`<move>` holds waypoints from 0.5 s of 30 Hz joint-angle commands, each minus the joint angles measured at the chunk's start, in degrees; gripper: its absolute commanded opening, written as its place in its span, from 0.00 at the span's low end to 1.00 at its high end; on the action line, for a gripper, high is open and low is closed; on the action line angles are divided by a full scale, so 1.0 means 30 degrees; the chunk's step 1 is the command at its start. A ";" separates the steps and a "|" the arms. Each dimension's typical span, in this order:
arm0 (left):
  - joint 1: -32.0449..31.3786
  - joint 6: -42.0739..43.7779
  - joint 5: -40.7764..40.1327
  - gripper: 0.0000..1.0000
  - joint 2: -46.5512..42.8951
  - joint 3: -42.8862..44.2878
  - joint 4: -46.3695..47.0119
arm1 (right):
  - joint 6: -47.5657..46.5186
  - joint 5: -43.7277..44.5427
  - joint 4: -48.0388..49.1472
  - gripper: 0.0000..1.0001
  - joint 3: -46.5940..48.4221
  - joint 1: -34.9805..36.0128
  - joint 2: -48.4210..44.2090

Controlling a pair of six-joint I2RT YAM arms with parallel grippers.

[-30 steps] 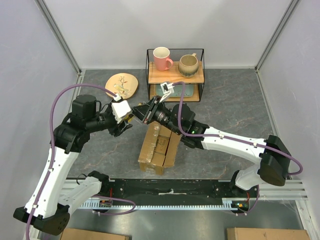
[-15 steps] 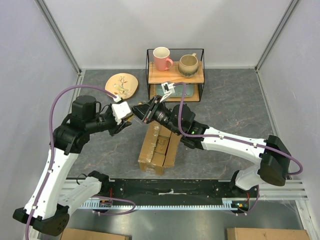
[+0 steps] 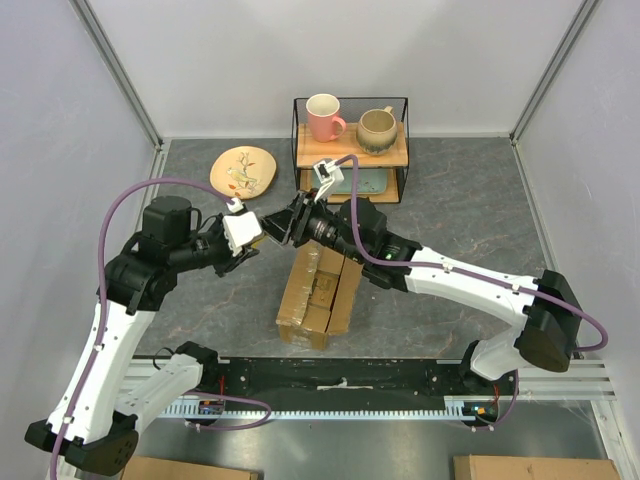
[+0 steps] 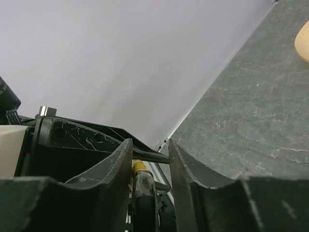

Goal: Unpack the express box
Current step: Pick up the knife from the center of the board.

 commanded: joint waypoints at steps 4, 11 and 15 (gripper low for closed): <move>0.0041 0.1067 0.0327 0.05 -0.0284 0.0022 -0.0514 | 0.0375 -0.2312 0.0387 0.33 0.0608 -0.0857 0.0313; 0.0041 0.1301 0.0298 0.04 -0.0138 0.0110 -0.0633 | 0.1285 -0.5212 0.1035 0.31 0.0957 -0.1298 0.1396; 0.0041 0.1360 0.0298 0.03 -0.0021 0.0168 -0.0750 | 0.1285 -0.5481 0.0712 0.33 0.0959 -0.1298 0.1485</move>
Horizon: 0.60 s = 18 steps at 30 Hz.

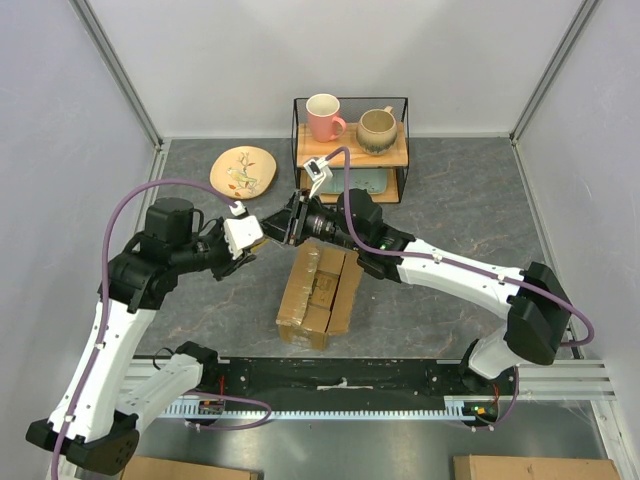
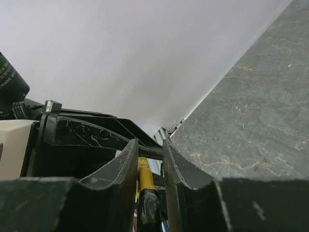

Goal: Unpack the express box
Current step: Pick up the knife from the center of the board.

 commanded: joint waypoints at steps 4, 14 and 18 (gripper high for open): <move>-0.0017 0.0770 0.0465 0.02 -0.0020 0.0242 0.0358 | 0.0141 -0.1242 -0.0178 0.37 0.0602 -0.0059 0.0408; -0.0017 0.0741 0.0115 0.02 0.0067 0.0153 0.0445 | 0.0726 -0.1534 0.0319 0.31 0.0338 -0.0060 0.0553; -0.0017 0.0595 -0.0441 0.02 0.0097 0.0037 0.0884 | 0.1223 -0.2031 0.0524 0.24 0.0250 -0.0059 0.0759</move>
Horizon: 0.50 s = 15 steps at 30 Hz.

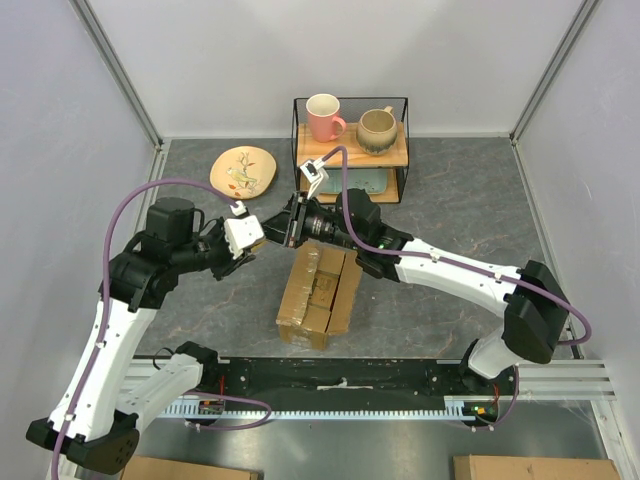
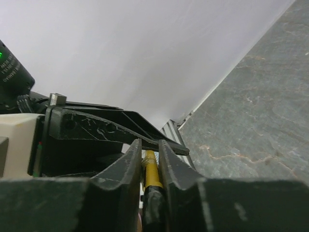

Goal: Unpack the express box
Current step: Pick up the knife from the center of the board.

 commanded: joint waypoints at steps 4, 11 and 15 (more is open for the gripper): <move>-0.0024 0.0529 -0.0671 0.12 0.0156 -0.0169 0.1703 | 0.0840 -0.1379 0.0241 0.01 0.0243 -0.0052 0.0659; -0.0024 0.0821 -0.1432 0.89 0.0128 -0.0549 0.2319 | -0.1031 -0.0853 -0.4642 0.00 0.0215 -0.1660 -0.1506; 0.0005 0.1901 -0.1814 0.97 -0.0282 -0.1395 0.2291 | -0.2059 -0.0560 -0.7752 0.00 -0.0312 -0.4120 -0.3878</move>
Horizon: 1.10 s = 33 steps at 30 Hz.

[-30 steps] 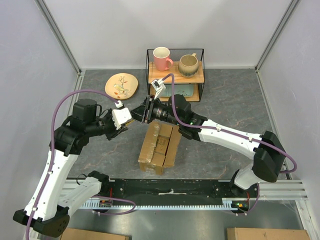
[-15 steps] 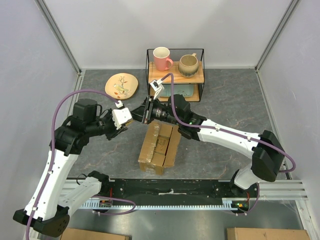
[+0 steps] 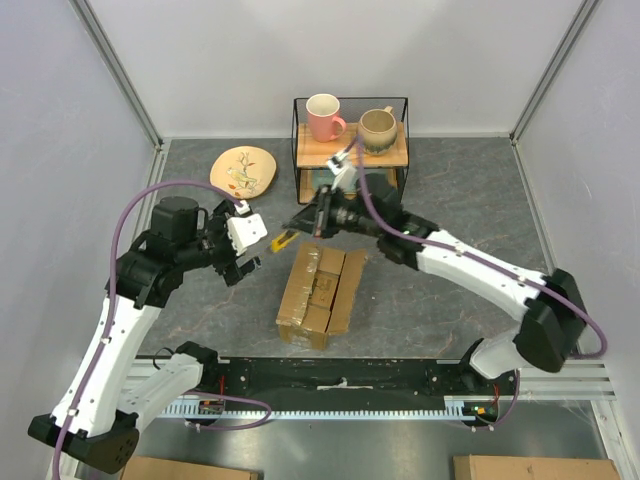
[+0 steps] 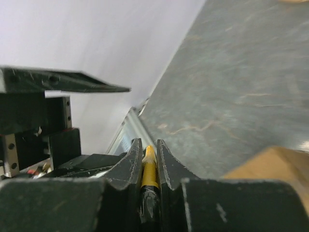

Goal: Unpack the express box
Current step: Pick up the knife from the center of the board.

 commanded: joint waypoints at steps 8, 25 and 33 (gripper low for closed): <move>0.0020 0.8716 -0.0551 0.97 -0.2176 -0.5805 0.0874 | -0.1931 0.3011 -0.9219 0.00 -0.2012 -0.3733 -0.8533; -0.0010 0.7786 0.4776 0.87 -0.2003 -0.9296 0.1025 | -0.2137 0.7765 -1.1925 0.00 -0.7756 -0.3704 -1.0301; -0.0419 1.0571 0.5538 0.86 -0.1711 -0.9826 -0.0380 | -0.2430 0.5450 -0.8056 0.00 -0.6471 -0.2709 -0.4857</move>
